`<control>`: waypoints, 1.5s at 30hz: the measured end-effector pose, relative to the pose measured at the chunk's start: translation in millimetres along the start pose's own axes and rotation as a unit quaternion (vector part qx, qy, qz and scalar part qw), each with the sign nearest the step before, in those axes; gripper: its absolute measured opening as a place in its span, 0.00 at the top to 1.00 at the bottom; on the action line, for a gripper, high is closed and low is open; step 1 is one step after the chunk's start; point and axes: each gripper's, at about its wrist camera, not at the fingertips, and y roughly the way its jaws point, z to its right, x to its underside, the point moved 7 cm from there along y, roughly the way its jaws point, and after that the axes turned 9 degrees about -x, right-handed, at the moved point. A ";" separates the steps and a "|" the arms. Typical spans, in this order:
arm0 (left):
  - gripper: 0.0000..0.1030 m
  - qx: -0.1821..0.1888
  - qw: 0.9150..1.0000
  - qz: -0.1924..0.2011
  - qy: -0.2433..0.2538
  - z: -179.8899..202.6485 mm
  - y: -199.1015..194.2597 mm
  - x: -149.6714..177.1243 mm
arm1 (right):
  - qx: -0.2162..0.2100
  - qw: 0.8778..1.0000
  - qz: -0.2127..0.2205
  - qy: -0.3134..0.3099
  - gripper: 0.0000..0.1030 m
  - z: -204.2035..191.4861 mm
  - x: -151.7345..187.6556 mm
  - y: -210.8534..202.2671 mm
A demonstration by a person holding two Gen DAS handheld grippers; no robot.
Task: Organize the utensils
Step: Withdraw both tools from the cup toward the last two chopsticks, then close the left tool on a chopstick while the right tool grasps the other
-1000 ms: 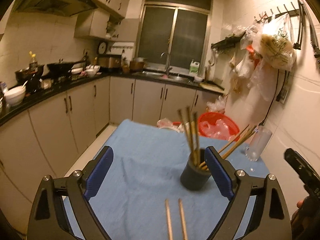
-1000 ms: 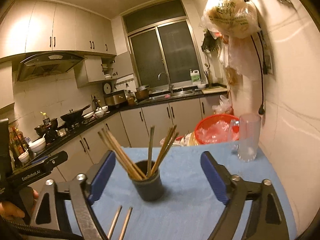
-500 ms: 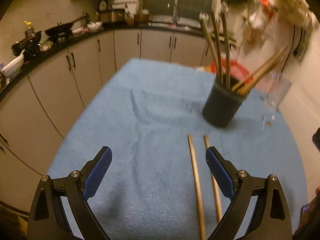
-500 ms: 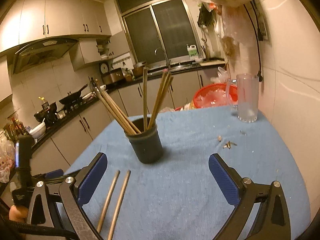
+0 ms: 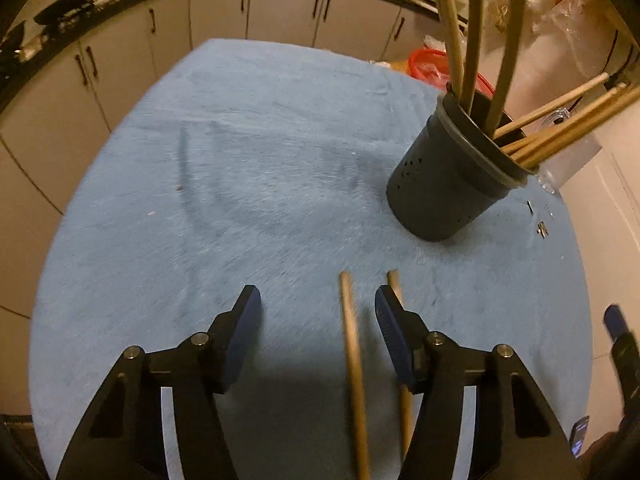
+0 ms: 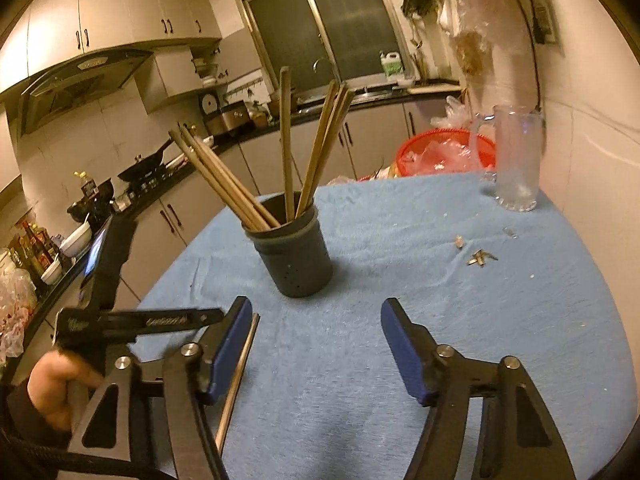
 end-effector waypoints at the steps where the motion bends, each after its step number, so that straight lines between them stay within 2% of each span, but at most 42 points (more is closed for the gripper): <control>1: 0.53 -0.001 1.000 -0.006 0.004 2.2 4.8 -1.9 | -0.002 1.000 -0.005 0.000 0.35 -1.0 0.7 4.2; 2: 0.58 -0.001 1.000 -0.010 0.007 3.7 8.8 -2.7 | -0.005 1.000 -0.011 0.000 0.37 -2.2 1.1 9.3; 3: 0.67 0.003 1.000 -0.019 0.011 5.2 13.7 -2.0 | -0.009 1.000 -0.020 0.000 0.39 -3.7 1.5 16.4; 5: 0.79 0.000 1.000 -0.013 0.021 4.2 13.9 -2.7 | -0.016 0.999 -0.034 0.002 0.42 -6.4 2.9 27.9; 6: 0.91 0.016 1.000 -0.015 0.020 4.4 13.7 -2.6 | -0.021 0.999 -0.045 0.003 0.45 -8.7 4.1 36.7; 7: 0.94 0.029 0.999 -0.020 0.017 3.5 13.3 -1.9 | -0.025 0.998 -0.052 0.004 0.49 -10.4 4.8 42.3; 12: 0.95 0.024 0.999 -0.021 0.031 -9.6 9.6 -1.6 | -0.063 0.991 -0.119 0.018 0.68 -24.8 13.4 92.0; 14: 0.95 0.027 0.999 -0.025 0.030 -18.6 7.7 -1.3 | -0.072 0.986 -0.148 0.023 0.69 -30.8 19.2 112.1; 19: 0.95 0.043 0.998 -0.041 0.027 -39.6 7.0 2.9 | -0.073 0.981 -0.178 0.016 0.69 -44.6 30.0 145.9; 24: 0.95 0.059 0.997 -0.051 0.028 -45.5 5.8 5.2 | -0.038 0.980 -0.193 -0.011 0.69 -50.0 36.5 167.5; 26: 0.92 0.058 0.996 -0.055 0.030 -44.0 4.8 6.8 | -0.021 0.980 -0.197 -0.035 0.78 -52.0 36.5 169.8; 27: 0.91 0.056 0.996 -0.055 0.030 -42.9 4.6 6.4 | -0.007 0.979 -0.199 -0.049 0.90 -51.6 36.8 170.2; 29: 0.84 0.061 0.996 -0.060 0.029 -38.5 5.3 3.9 | -0.002 0.978 -0.200 -0.053 0.91 -47.9 36.6 168.9; 31: 0.70 0.074 0.995 -0.068 0.021 -34.3 6.7 1.7 | -0.005 0.979 -0.199 -0.041 0.92 -43.2 34.8 164.1; 33: 0.69 0.064 0.995 -0.073 0.022 -31.1 10.3 -2.4 | 0.000 0.980 -0.197 -0.037 0.92 -38.4 32.4 156.7; 38: 0.72 0.032 0.996 -0.074 0.038 -22.0 9.0 -3.8 | 0.017 0.976 -0.214 -0.019 0.92 -26.2 33.1 140.0; 40: 0.91 0.006 0.996 -0.072 0.046 -9.9 14.4 -8.9 | 0.025 0.975 -0.222 -0.017 0.92 -21.4 36.0 134.6; 41: 0.93 -0.007 0.996 -0.072 0.049 -10.3 14.9 -9.3 | 0.028 0.974 -0.226 -0.017 0.92 -19.4 37.4 132.5; 45: 0.93 -0.009 0.996 -0.074 0.050 -9.6 14.4 -8.5 | 0.030 0.971 -0.235 -0.012 0.92 -12.1 38.6 127.4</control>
